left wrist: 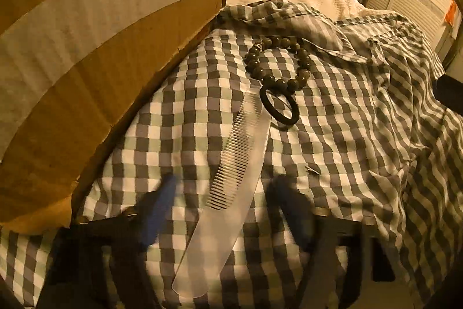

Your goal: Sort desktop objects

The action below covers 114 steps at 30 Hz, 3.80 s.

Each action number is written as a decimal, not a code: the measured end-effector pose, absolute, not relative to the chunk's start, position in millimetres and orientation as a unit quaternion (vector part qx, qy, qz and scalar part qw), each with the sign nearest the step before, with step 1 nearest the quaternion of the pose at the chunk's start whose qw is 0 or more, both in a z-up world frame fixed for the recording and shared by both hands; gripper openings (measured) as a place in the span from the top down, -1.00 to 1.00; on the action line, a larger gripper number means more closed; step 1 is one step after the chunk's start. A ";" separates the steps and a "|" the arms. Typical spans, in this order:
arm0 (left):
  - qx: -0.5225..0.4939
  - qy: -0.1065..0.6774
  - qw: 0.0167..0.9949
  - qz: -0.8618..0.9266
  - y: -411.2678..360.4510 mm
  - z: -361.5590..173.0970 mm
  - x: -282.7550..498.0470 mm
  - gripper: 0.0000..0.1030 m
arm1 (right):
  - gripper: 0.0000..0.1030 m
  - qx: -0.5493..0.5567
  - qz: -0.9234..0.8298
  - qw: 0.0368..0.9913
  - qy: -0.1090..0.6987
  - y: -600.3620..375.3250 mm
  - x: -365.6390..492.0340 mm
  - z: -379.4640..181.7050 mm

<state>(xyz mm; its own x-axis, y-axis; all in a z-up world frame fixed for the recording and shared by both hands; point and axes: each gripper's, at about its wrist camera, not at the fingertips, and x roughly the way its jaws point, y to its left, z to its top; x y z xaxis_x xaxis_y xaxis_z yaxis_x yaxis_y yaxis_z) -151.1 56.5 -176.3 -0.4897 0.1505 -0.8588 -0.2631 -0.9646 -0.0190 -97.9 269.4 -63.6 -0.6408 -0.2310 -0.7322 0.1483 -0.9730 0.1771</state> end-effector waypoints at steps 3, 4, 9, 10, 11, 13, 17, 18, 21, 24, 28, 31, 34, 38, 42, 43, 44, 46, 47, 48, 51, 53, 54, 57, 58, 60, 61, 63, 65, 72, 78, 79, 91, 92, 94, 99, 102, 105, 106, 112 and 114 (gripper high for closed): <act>-0.483 0.071 0.140 0.862 61.2 -172.5 -144.3 0.47 | -0.43 0.416 -0.902 0.103 -0.045 264.3 -96.8 -65.6; -0.478 0.075 0.140 0.864 61.5 -170.5 -140.9 0.48 | -0.43 0.417 -0.902 0.103 -0.042 261.7 -95.9 -65.9; -0.457 0.054 0.137 0.877 50.9 -154.3 -132.8 0.48 | -0.43 0.427 -0.898 0.107 -0.027 248.9 -95.6 -70.2; -0.454 0.045 0.134 0.880 46.8 -150.8 -130.8 0.48 | -0.43 0.431 -0.895 0.112 -0.025 244.1 -98.1 -72.4; -0.453 0.036 0.131 0.881 42.9 -148.0 -130.5 0.48 | -0.43 0.434 -0.893 0.118 -0.023 240.6 -100.8 -74.2; -0.451 0.025 0.122 0.884 34.5 -145.3 -130.0 0.48 | -0.43 0.442 -0.887 0.130 -0.020 230.3 -111.6 -80.0; -0.460 0.016 0.105 0.882 29.2 -148.7 -134.9 0.48 | -0.43 0.462 -0.873 0.155 -0.012 207.3 -140.5 -98.1; -0.462 0.014 0.099 0.881 29.1 -150.3 -135.9 0.48 | -0.43 0.468 -0.869 0.160 -0.008 199.7 -149.9 -105.4; -0.471 0.003 0.087 0.878 25.4 -155.9 -140.7 0.48 | -0.43 0.469 -0.864 0.181 -0.002 184.2 -163.4 -119.9; -0.471 0.001 0.081 0.878 23.0 -157.5 -142.2 0.48 | -0.38 0.478 -0.859 0.184 0.019 170.1 -173.4 -134.1; -0.470 0.005 0.086 0.879 25.2 -159.1 -141.5 0.48 | 0.55 0.480 -0.859 0.173 0.039 163.7 -176.7 -143.9; -0.461 0.002 0.090 0.883 25.7 -156.7 -139.3 0.48 | 0.94 0.470 -0.864 0.176 0.052 164.9 -162.6 -139.8; -0.443 0.011 0.098 0.891 30.4 -151.4 -132.1 0.48 | 0.95 0.458 -0.869 0.183 0.042 171.9 -139.7 -128.4; -0.415 0.027 0.116 0.902 39.4 -137.0 -116.5 0.48 | 0.95 0.432 -0.879 0.198 0.023 183.8 -109.5 -98.6; -0.389 0.023 0.129 0.912 43.2 -111.8 -104.6 0.61 | 0.95 0.404 -0.890 0.209 0.005 195.1 -80.5 -67.3; -0.381 0.019 0.132 0.915 43.3 -103.5 -101.8 0.61 | 0.95 0.396 -0.894 0.210 0.002 197.4 -74.4 -59.5; -0.369 0.015 0.134 0.919 42.4 -92.4 -98.3 0.61 | 0.95 0.390 -0.896 0.212 0.001 195.4 -71.6 -51.4; -0.338 0.006 0.143 0.930 38.9 -64.6 -92.7 0.61 | 0.95 0.371 -0.903 0.218 -0.002 196.0 -71.1 -30.9; -0.325 0.003 0.143 0.935 36.5 -53.7 -91.2 0.61 | 0.95 0.363 -0.905 0.222 -0.002 195.7 -70.0 -21.7; -0.312 0.002 0.144 0.939 32.8 -40.5 -91.9 0.61 | 0.95 0.353 -0.908 0.228 -0.004 194.0 -70.7 -9.3; -0.299 -0.015 0.140 0.944 18.5 -20.9 -95.5 0.61 | 0.95 0.333 -0.913 0.237 -0.011 188.1 -73.8 20.2; -0.309 -0.020 0.145 0.940 12.1 -21.2 -100.1 0.61 | 0.95 0.315 -0.918 0.239 -0.005 182.5 -79.0 37.3; -0.320 -0.022 0.148 0.936 10.2 -27.3 -102.5 0.58 | 0.95 0.307 -0.923 0.231 0.008 178.6 -82.0 43.0; -0.361 -0.026 0.160 0.918 13.0 -57.9 -106.2 0.41 | 0.94 0.303 -0.927 0.219 0.016 176.4 -86.9 41.9; -0.379 -0.025 0.165 0.910 18.4 -70.1 -108.0 0.31 | 0.94 0.311 -0.925 0.216 0.012 178.0 -89.3 34.3; -0.414 -0.020 0.184 0.891 28.9 -96.4 -110.5 -0.19 | 0.94 0.324 -0.923 0.207 0.010 183.2 -87.4 21.1; -0.424 -0.017 0.192 0.885 33.4 -105.8 -110.4 -0.24 | 0.94 0.338 -0.919 0.201 0.011 188.0 -89.2 7.2; -0.447 0.004 0.193 0.874 43.3 -126.6 -113.2 -0.25 | 0.94 0.361 -0.913 0.190 0.019 195.6 -89.0 -12.8; -0.469 0.016 0.184 0.864 48.8 -143.3 -121.2 -0.25 | 0.94 0.378 -0.907 0.184 0.018 205.3 -89.2 -29.4; -0.498 0.030 0.147 0.854 58.1 -175.7 -145.0 0.12 | 0.93 0.406 -0.893 0.191 -0.029 233.3 -88.9 -57.4; -0.484 0.036 0.149 0.861 57.4 -169.6 -136.6 0.50 | 0.93 0.406 -0.892 0.197 -0.041 238.2 -84.2 -59.7; -0.483 0.033 0.150 0.862 55.9 -166.4 -134.4 0.50 | 0.93 0.406 -0.892 0.197 -0.041 238.2 -83.0 -59.2; -0.342 -0.034 0.191 0.919 34.9 -49.2 -97.6 0.50 | 0.93 0.356 -0.908 0.220 -0.024 218.9 -67.2 -4.2; -0.326 -0.041 0.191 0.925 30.2 -35.3 -97.6 0.50 | 0.93 0.348 -0.910 0.225 -0.022 214.9 -69.6 6.6; -0.299 -0.050 0.176 0.936 16.6 -9.7 -101.5 0.50 | 0.93 0.335 -0.912 0.237 -0.016 204.7 -77.8 26.9; -0.280 -0.053 0.101 0.953 -25.3 26.4 -147.6 0.50 | 0.93 0.313 -0.909 0.275 0.004 159.5 -118.2 63.1; -0.300 -0.047 0.051 0.951 -46.3 15.3 -187.5 0.50 | 0.93 0.323 -0.902 0.287 0.008 124.6 -156.8 65.3; -0.325 -0.047 0.024 0.944 -65.6 -6.9 -203.9 0.47 | 0.93 0.364 -0.889 0.277 -0.015 101.8 -200.5 46.2; -0.326 -0.052 0.027 0.944 -69.0 -14.8 -204.9 0.41 | 0.77 0.375 -0.888 0.267 -0.013 98.2 -209.2 40.3; -0.301 -0.031 0.040 0.952 -62.4 -27.2 -192.0 -0.74 | -0.42 0.359 -0.902 0.237 -0.022 111.4 -209.7 32.9; -0.292 -0.036 0.048 0.955 -58.5 -23.5 -180.1 -0.75 | -0.42 0.353 -0.906 0.231 -0.024 121.6 -203.6 34.9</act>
